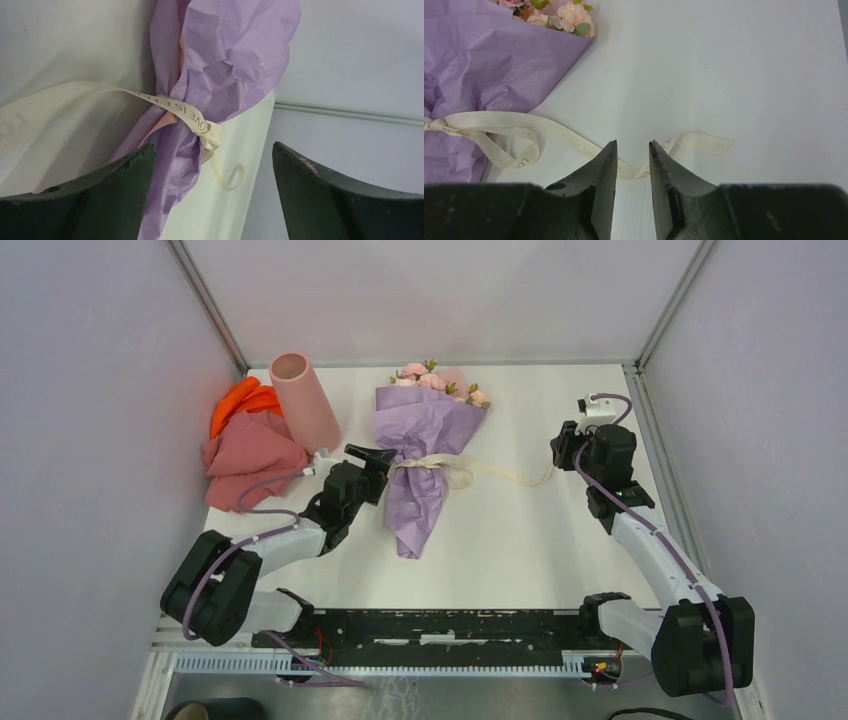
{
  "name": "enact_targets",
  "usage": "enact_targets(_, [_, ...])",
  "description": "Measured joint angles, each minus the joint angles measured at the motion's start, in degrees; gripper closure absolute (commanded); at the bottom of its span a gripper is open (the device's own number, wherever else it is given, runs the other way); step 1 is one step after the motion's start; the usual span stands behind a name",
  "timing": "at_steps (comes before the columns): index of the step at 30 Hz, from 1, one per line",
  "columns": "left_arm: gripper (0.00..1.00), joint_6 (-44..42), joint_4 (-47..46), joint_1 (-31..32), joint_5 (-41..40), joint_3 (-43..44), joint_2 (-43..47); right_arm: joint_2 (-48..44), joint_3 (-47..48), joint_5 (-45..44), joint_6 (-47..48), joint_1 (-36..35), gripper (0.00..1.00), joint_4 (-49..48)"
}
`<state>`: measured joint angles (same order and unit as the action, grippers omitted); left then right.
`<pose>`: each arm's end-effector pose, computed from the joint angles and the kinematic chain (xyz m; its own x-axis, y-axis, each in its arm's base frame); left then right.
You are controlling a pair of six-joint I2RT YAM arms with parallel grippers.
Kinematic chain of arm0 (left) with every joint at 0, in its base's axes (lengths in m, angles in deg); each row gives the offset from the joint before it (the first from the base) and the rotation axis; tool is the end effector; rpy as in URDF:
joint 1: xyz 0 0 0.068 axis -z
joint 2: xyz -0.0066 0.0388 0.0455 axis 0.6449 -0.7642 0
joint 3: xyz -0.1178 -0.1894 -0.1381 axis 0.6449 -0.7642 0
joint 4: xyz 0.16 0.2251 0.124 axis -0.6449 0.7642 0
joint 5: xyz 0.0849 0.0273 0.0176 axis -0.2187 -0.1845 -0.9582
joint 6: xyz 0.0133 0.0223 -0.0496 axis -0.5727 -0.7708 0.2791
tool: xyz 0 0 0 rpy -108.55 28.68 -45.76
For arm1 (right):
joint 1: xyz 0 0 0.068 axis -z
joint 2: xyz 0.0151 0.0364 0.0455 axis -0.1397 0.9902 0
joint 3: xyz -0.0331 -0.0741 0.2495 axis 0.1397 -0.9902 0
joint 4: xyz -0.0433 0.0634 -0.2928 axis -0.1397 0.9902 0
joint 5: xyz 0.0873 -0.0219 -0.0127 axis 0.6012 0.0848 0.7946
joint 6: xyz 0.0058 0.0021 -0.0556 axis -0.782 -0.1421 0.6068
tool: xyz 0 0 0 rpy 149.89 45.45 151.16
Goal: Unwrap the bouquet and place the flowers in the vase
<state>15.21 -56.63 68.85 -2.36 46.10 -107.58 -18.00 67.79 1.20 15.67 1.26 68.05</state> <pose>0.2616 -0.1316 0.1409 -0.3083 -0.9118 -0.2712 -0.2671 0.3566 -0.8952 0.2950 0.0373 0.2442 -0.3563 0.1191 -0.9268 -0.1109 0.9794 0.1685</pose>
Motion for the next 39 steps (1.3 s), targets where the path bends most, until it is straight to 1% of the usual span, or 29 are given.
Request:
enact_targets(3, [0.10, 5.0, -2.9, 0.0, 0.0, 0.0, -3.2, 0.0, 0.0, 0.0, 0.0, -0.3, 0.64, 0.0])
enact_targets(8, [0.13, 10.7, -7.6, -0.6, -0.1, -0.5, -7.9, 0.0, 0.0, 0.0, 0.1, -0.4, 0.64, 0.0])
enact_targets(11, [0.14, 12.7, -9.1, -1.4, -0.5, -1.8, -8.7, 0.0, 0.0, 0.0, 0.1, -0.4, 0.64, 0.0])
enact_targets(14, [0.15, 14.5, -8.7, -2.2, -1.6, -2.4, -8.7, 0.1, 0.0, 0.0, 0.1, -0.6, 0.64, 0.0])
enact_targets(21, [0.16, 16.6, -7.5, -4.0, -1.8, -2.4, -9.3, 0.5, -0.1, 0.0, 0.1, -0.7, 0.64, 0.0])
enact_targets(27, [0.17, 17.1, -7.7, -5.1, 0.2, -2.4, -14.4, 0.5, -0.1, 0.0, 0.1, -1.0, 0.64, 0.0])
enact_targets(34, [0.18, 19.2, -11.1, -5.9, 1.7, -1.7, -18.7, 0.5, -0.2, -0.3, 0.2, -1.1, 0.64, 0.0])
enact_targets(39, [0.19, 19.7, -13.2, -7.1, 3.3, 0.3, -21.8, 0.5, -0.7, -0.6, 0.3, -1.1, 0.64, 0.0])
